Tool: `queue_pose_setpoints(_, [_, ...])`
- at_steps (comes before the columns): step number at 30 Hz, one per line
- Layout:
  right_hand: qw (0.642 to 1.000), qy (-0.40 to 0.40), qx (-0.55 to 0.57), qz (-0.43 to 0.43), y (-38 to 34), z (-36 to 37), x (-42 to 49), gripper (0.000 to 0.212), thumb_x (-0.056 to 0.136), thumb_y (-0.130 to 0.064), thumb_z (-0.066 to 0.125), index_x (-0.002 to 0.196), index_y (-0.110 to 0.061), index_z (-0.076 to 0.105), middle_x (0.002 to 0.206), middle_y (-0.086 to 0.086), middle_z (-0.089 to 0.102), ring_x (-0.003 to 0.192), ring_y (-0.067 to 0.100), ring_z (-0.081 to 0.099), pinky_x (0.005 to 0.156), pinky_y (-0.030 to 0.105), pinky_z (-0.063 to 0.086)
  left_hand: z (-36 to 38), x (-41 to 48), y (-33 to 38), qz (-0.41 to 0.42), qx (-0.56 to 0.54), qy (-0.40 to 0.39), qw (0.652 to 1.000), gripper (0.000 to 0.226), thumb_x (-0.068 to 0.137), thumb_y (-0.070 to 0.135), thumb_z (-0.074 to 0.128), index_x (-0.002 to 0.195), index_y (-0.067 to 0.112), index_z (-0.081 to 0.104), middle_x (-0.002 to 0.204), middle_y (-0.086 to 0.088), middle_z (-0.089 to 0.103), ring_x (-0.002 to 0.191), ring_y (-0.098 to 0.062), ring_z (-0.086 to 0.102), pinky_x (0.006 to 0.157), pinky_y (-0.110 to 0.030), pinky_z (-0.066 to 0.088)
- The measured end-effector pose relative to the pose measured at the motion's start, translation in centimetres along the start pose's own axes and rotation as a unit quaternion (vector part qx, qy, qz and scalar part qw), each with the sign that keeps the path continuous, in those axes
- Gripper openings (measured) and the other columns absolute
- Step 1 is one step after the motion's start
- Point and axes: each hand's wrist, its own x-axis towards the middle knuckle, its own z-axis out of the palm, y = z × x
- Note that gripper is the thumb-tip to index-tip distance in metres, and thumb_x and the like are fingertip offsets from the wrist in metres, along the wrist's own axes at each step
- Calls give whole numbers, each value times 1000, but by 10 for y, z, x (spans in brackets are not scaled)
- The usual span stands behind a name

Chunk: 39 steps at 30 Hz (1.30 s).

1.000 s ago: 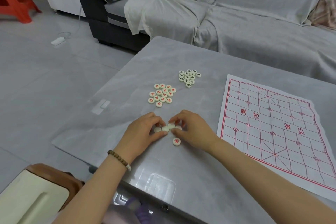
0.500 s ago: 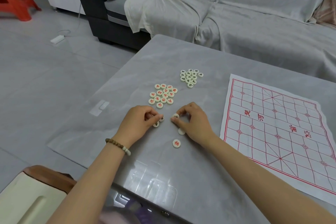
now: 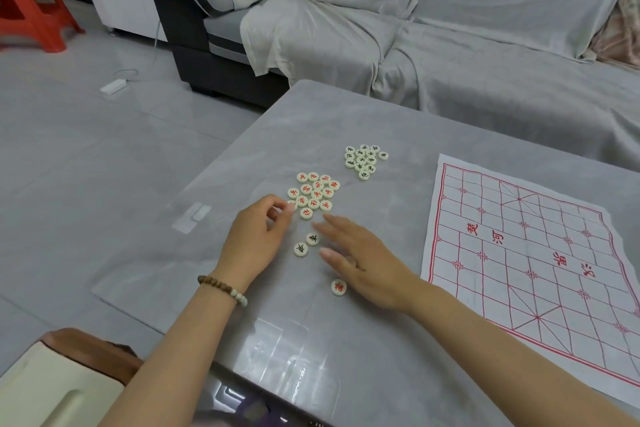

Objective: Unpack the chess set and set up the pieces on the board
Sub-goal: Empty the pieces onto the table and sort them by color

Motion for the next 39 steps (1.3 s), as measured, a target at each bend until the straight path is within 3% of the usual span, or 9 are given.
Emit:
queue_pose_setpoints(4, [988, -117, -105, -11, -18, 6, 3, 50, 98, -50, 17, 147, -38, 16, 158, -10, 0, 144, 8, -8, 116, 31, -8, -6, -5, 0, 1, 0, 28, 1000, 19, 93, 39, 46, 96, 25, 59, 85, 7, 62, 69, -9, 58, 61, -26, 46])
queue_pose_setpoints(8, [981, -156, -116, 22, -13, -2, 4, 55, 98, -50, 14, 149, -33, 8, 157, -13, -5, 143, 6, -11, 115, 32, -13, -6, -11, 6, 30, 67, 24, 997, 19, 95, 38, 42, 96, 26, 58, 82, 9, 62, 68, -4, 54, 55, -19, 37])
queue_pose_setpoints(14, [976, -105, -159, 103, 47, -26, 13, 59, 97, -52, 14, 148, -32, -7, 156, -9, -15, 142, 7, -17, 113, 30, -13, -2, -9, 13, 69, 65, 4, 996, 22, 95, 37, 41, 100, 24, 58, 93, 11, 58, 79, -5, 50, 63, -17, 38])
queue_pose_setpoints(20, [974, -40, -162, 151, 78, -34, 63, 64, 97, -53, 18, 148, -25, -9, 156, -3, -17, 143, 13, -16, 116, 34, -9, 7, -3, 10, 113, 90, 8, 990, 23, 95, 30, 46, 109, 20, 61, 119, 7, 55, 116, -9, 41, 93, -19, 29])
queue_pose_setpoints(26, [974, 48, -205, 78, 75, -42, 70, 59, 99, -46, 20, 150, -18, 9, 158, -2, -4, 145, 13, -9, 118, 36, -8, 4, -5, 8, 108, 35, -31, 993, 16, 92, 30, 51, 103, 27, 63, 113, 14, 56, 112, -2, 42, 92, -13, 29])
queue_pose_setpoints(29, [985, 147, -91, -12, 48, -35, 38, 47, 95, -41, 31, 134, -19, 49, 144, -1, 43, 135, 12, 33, 117, 30, 13, -1, -14, 16, 93, -47, -109, 988, 2, 82, 33, 66, 82, 34, 65, 90, 21, 63, 95, 0, 52, 81, -11, 35])
queue_pose_setpoints(31, [993, 108, 47, -21, 34, -30, 11, 27, 93, -26, 50, 114, -18, 65, 120, -1, 61, 114, 9, 52, 105, 26, 34, 0, -27, 21, 94, -50, -182, 978, 9, 74, 37, 74, 77, 32, 67, 84, 18, 65, 88, -3, 56, 78, -16, 40])
queue_pose_setpoints(35, [998, -36, 43, -29, 30, -23, -28, 31, 87, -23, 62, 119, -27, 63, 120, -11, 54, 114, 0, 47, 102, 16, 31, 9, -49, 20, 120, 10, -243, 962, 30, 66, 51, 76, 89, 35, 64, 88, 18, 63, 91, 2, 52, 83, -17, 42])
queue_pose_setpoints(39, [998, 55, 2, -21, 36, -15, -28, 21, 85, -33, 65, 106, -31, 69, 99, -16, 56, 96, 3, 51, 89, 23, 39, 19, -52, 16, 141, 48, -198, 969, 27, 67, 51, 74, 87, 39, 61, 82, 19, 58, 88, 1, 48, 83, -23, 40])
